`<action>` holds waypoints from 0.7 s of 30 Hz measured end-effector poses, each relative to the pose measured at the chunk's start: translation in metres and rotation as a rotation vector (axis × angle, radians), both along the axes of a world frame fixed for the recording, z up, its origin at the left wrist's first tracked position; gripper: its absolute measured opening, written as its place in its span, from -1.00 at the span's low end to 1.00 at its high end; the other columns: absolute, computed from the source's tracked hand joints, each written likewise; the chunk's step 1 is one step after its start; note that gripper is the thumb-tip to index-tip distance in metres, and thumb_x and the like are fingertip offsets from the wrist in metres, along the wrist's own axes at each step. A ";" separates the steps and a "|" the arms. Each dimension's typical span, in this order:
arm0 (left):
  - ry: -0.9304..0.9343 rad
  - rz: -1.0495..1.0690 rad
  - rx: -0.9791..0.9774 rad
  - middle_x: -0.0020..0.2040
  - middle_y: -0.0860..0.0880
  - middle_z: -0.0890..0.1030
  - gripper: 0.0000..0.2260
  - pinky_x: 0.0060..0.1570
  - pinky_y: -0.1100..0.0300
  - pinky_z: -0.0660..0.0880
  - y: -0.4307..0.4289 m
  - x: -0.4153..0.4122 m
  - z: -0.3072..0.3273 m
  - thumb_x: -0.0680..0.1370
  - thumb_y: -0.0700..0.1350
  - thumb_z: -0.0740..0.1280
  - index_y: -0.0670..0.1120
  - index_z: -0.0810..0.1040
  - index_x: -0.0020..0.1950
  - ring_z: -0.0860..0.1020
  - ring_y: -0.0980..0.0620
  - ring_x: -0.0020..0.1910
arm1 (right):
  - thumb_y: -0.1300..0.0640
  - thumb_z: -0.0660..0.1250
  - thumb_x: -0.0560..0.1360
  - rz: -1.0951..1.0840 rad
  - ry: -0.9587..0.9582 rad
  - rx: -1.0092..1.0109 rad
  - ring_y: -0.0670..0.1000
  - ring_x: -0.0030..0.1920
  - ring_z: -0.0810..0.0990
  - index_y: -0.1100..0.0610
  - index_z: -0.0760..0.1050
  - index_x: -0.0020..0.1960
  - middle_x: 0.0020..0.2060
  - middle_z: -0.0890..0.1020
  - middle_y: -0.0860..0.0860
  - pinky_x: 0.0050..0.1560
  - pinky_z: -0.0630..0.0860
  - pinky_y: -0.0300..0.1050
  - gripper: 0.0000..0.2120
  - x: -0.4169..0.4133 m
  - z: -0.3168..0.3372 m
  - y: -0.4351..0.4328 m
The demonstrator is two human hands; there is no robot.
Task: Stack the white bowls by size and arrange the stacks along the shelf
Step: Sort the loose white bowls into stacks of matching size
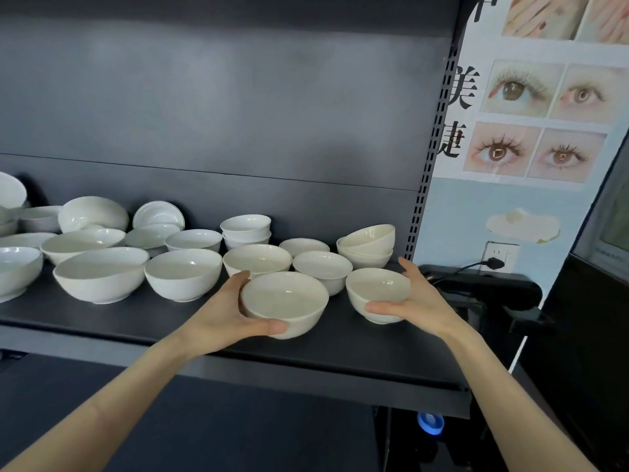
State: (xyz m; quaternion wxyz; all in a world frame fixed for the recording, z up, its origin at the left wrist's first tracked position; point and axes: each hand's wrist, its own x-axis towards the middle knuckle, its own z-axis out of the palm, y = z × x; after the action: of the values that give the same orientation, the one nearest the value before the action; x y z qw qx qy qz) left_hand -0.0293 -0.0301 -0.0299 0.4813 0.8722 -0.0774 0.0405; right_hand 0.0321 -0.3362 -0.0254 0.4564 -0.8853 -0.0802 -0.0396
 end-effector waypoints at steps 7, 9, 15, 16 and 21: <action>0.016 -0.075 -0.123 0.15 0.15 0.58 -0.23 0.00 0.43 0.48 0.004 0.009 -0.008 0.12 0.07 0.65 0.12 0.37 0.23 0.55 0.36 0.07 | -0.08 0.65 0.10 -0.082 -0.060 0.106 -0.01 0.29 0.44 0.03 0.03 0.54 0.13 0.46 -0.19 0.34 0.36 -0.04 0.20 -0.001 0.001 -0.001; 0.014 -0.079 -0.127 0.13 0.17 0.60 -0.23 0.04 0.37 0.49 0.001 0.010 -0.008 0.07 0.13 0.60 0.15 0.38 0.21 0.56 0.34 0.07 | 0.00 0.64 0.17 -0.071 -0.083 0.163 -0.03 0.26 0.46 0.02 0.04 0.54 0.06 0.43 -0.27 0.27 0.37 -0.10 0.12 -0.005 0.012 -0.003; 0.027 -0.126 -0.171 0.12 0.14 0.60 -0.28 0.00 0.39 0.50 -0.021 0.013 -0.010 0.08 0.09 0.61 0.18 0.35 0.15 0.57 0.31 0.08 | -0.03 0.56 0.09 0.027 -0.152 0.245 -0.13 0.18 0.50 -0.05 0.14 0.51 0.15 0.47 -0.24 0.10 0.41 -0.21 0.07 -0.023 0.046 0.009; 0.028 -0.136 -0.170 0.11 0.13 0.60 -0.30 -0.02 0.40 0.50 -0.027 0.013 -0.010 0.12 0.04 0.64 0.17 0.35 0.14 0.57 0.31 0.08 | -0.07 0.56 0.06 0.043 -0.153 0.240 -0.08 0.22 0.50 -0.06 0.15 0.50 0.18 0.47 -0.21 0.15 0.43 -0.17 0.09 -0.025 0.049 0.013; 0.014 -0.206 -0.175 0.10 0.14 0.57 -0.43 -0.09 0.48 0.47 -0.052 0.020 -0.012 0.30 -0.19 0.59 0.11 0.36 0.14 0.55 0.41 0.00 | -0.16 0.57 -0.02 0.138 -0.100 0.213 -0.08 0.26 0.49 -0.11 0.15 0.49 0.25 0.48 -0.18 0.31 0.44 0.04 0.15 -0.033 0.049 0.029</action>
State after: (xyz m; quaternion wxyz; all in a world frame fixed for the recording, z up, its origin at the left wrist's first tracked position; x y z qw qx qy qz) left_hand -0.0096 -0.0820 -0.0415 0.5577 0.8146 -0.1593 -0.0088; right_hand -0.0005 -0.3068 0.0239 0.5450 -0.8210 -0.1588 -0.0607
